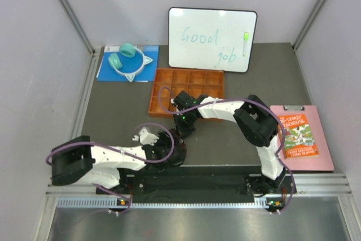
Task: Roll the ties
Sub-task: Pick up the tie at the center of the board, then place the tie in the storage box, then reset both arms
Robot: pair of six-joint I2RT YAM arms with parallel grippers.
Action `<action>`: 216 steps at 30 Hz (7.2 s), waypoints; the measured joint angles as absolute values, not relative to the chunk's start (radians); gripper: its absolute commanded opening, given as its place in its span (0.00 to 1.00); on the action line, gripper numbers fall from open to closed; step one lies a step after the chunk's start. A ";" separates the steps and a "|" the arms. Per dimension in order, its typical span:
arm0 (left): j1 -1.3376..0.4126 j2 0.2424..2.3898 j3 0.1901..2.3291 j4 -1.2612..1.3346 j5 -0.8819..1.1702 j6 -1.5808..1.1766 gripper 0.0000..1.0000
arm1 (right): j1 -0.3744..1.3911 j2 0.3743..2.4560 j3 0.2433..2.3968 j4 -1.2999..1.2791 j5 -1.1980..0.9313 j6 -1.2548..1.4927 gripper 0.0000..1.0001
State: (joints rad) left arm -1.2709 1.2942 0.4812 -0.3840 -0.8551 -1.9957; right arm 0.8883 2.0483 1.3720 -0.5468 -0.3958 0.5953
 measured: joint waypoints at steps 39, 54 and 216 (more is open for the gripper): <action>-1.264 0.847 0.402 -0.614 -0.841 -1.845 0.00 | 0.737 1.791 1.171 -0.651 -0.119 0.600 0.30; -1.130 0.883 0.752 -0.660 -1.069 -1.361 0.00 | 0.737 1.546 0.809 -0.389 -0.066 0.678 0.34; -0.452 0.777 0.783 -0.251 -0.538 -0.447 0.99 | 0.858 1.460 0.401 0.419 0.058 0.745 0.19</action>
